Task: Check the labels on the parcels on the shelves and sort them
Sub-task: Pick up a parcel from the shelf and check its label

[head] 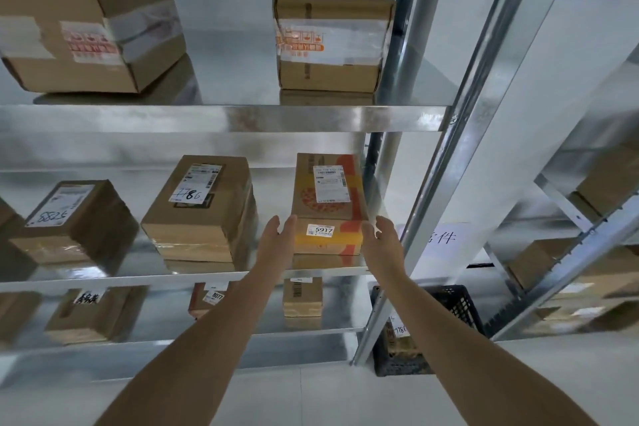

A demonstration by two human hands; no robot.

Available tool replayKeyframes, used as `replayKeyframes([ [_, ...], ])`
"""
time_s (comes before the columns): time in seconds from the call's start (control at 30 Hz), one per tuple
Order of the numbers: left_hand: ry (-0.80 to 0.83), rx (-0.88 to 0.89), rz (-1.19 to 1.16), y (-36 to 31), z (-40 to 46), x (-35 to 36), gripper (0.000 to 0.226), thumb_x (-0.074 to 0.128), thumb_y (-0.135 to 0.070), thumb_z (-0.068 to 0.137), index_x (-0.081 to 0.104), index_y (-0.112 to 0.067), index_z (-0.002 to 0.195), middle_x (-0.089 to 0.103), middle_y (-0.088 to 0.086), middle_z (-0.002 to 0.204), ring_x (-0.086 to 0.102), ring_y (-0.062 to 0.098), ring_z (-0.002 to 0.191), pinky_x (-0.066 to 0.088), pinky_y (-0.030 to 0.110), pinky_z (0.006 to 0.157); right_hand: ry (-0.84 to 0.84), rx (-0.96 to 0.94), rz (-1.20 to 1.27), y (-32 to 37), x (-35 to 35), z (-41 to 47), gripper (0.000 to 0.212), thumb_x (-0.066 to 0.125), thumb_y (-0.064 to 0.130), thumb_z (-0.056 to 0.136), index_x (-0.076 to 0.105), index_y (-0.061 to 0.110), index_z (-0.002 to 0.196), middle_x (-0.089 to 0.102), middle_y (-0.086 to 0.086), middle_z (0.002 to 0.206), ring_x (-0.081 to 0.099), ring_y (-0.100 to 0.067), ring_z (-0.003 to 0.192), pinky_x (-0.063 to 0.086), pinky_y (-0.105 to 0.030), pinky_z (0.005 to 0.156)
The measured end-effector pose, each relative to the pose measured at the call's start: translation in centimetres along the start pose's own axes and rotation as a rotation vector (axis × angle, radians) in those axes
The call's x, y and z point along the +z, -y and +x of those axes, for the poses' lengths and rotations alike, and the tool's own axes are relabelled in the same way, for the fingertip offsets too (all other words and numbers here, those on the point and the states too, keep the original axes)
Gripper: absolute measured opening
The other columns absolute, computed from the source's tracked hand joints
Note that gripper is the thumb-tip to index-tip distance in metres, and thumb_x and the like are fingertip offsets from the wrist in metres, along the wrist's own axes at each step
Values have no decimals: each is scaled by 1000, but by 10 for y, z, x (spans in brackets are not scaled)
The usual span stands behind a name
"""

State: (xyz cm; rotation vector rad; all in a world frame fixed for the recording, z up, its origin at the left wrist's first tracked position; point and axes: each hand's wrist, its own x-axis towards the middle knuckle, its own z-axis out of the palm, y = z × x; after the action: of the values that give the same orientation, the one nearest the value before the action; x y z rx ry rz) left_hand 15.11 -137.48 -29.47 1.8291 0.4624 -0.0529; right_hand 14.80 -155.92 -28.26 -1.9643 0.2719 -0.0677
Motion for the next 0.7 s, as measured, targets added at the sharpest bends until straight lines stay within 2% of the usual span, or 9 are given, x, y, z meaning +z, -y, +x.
replayKeyframes([
  [0.03, 3, -25, -8, 4, 8, 3, 59, 43, -47, 106, 44, -6, 147, 51, 18, 146, 49, 35, 134, 41, 44, 108, 9, 37, -4, -2, 2, 8, 36, 41, 25, 108, 49, 9, 140, 58, 5, 113, 60, -16, 94, 38, -7, 48],
  [0.13, 12, -110, -6, 6, 19, 9, 60, 38, -53, 105, 48, -9, 144, 54, 14, 142, 52, 34, 130, 43, 45, 109, 61, 153, 28, -6, 8, 27, 51, 41, 32, 108, 33, 5, 150, 56, -8, 130, 49, -17, 99, 40, -19, 64],
  [0.23, 35, -192, -11, 4, 39, 12, 65, 30, -62, 104, 45, -16, 147, 52, 5, 145, 49, 29, 135, 37, 47, 115, 81, 276, 96, -11, 18, 52, 58, 43, 40, 106, 30, 6, 151, 56, -12, 137, 54, -24, 105, 42, -33, 81],
  [0.3, 60, -181, -16, 6, 59, 14, 67, 28, -66, 102, 49, -18, 143, 57, 4, 142, 54, 26, 129, 40, 46, 113, 85, 317, 131, -15, 25, 69, 57, 41, 49, 106, 42, 8, 145, 63, -11, 131, 62, -22, 98, 48, -29, 77],
  [0.37, 103, -158, -10, 4, 74, 13, 62, 26, -63, 104, 53, -18, 136, 62, 1, 130, 59, 20, 114, 44, 40, 101, 105, 342, 156, -17, 32, 81, 56, 38, 55, 105, 55, 9, 132, 70, -10, 119, 63, -15, 80, 46, -22, 60],
  [0.43, 149, -150, -40, 0, 85, 11, 59, 29, -62, 104, 55, -17, 132, 66, 0, 120, 62, 17, 105, 47, 38, 93, 122, 353, 165, -16, 36, 85, 53, 38, 56, 105, 59, 11, 124, 73, -7, 110, 64, -14, 75, 45, -21, 54],
  [0.57, 257, -144, -103, 7, 101, 13, 79, 44, -80, 88, 46, -25, 145, 65, 2, 135, 66, 25, 117, 51, 46, 105, 159, 322, 212, -15, 40, 92, 43, 45, 53, 103, 57, 17, 124, 72, -2, 102, 70, -20, 84, 60, -32, 74],
  [0.6, 280, -129, -131, 12, 100, 15, 74, 45, -78, 89, 48, -27, 143, 67, 2, 132, 68, 26, 115, 52, 49, 105, 167, 308, 226, -18, 42, 93, 46, 47, 54, 102, 57, 17, 129, 73, -1, 102, 72, -21, 86, 61, -36, 80],
  [0.7, 343, -91, -241, 19, 92, 15, 64, 54, -68, 89, 52, -30, 139, 73, 1, 124, 72, 27, 109, 55, 53, 100, 181, 267, 259, -25, 43, 91, 46, 49, 51, 102, 55, 18, 134, 74, -1, 103, 74, -19, 83, 61, -31, 75],
])
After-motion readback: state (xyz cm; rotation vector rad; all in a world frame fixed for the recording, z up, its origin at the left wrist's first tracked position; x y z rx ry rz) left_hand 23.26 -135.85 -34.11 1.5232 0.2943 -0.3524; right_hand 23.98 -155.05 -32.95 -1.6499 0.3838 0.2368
